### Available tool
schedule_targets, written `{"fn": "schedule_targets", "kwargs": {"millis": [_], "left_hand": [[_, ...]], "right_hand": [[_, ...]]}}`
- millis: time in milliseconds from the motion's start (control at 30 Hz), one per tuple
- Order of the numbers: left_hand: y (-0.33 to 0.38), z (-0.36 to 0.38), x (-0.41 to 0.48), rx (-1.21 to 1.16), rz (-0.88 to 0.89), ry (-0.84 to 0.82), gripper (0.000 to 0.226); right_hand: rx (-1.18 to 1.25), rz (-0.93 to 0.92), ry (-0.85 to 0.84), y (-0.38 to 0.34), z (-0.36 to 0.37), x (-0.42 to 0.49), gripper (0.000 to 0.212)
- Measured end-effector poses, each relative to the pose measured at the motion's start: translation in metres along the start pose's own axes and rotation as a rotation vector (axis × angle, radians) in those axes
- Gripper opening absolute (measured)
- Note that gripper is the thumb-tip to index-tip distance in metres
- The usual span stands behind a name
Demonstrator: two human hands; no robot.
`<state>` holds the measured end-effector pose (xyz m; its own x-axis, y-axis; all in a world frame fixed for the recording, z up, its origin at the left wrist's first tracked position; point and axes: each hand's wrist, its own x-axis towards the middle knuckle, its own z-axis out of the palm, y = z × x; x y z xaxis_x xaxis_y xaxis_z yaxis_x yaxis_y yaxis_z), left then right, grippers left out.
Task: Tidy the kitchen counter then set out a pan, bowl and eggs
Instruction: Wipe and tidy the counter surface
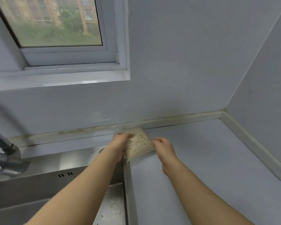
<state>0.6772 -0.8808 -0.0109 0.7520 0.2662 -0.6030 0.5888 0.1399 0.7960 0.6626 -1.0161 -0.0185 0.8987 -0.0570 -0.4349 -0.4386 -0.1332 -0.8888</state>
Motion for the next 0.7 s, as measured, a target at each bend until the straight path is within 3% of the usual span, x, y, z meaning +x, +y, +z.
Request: {"fn": "schedule_targets", "kwargs": {"millis": [133,300,333,467,700], "left_hand": [[0.005,0.014,0.025,-0.078,-0.161,0.027,0.031],[0.001,0.024,0.037,-0.093,-0.199,-0.059,0.022],[-0.002,0.025,0.036,-0.089,-0.178,-0.072,0.022],[-0.016,0.030,0.023,-0.110,-0.061,-0.144,0.038],[-0.027,0.042,-0.035,-0.013,0.139,-0.144,0.050]], "right_hand": [[-0.073,0.003,-0.076,0.000,0.016,0.052,0.049],[-0.055,0.115,-0.066,0.018,0.021,0.069,0.082],[0.007,0.140,-0.093,0.021,0.019,0.068,0.078],[0.205,0.102,-0.133,0.023,0.005,0.049,0.032],[0.170,0.000,-0.020,0.010,-0.023,-0.010,0.046]]}}
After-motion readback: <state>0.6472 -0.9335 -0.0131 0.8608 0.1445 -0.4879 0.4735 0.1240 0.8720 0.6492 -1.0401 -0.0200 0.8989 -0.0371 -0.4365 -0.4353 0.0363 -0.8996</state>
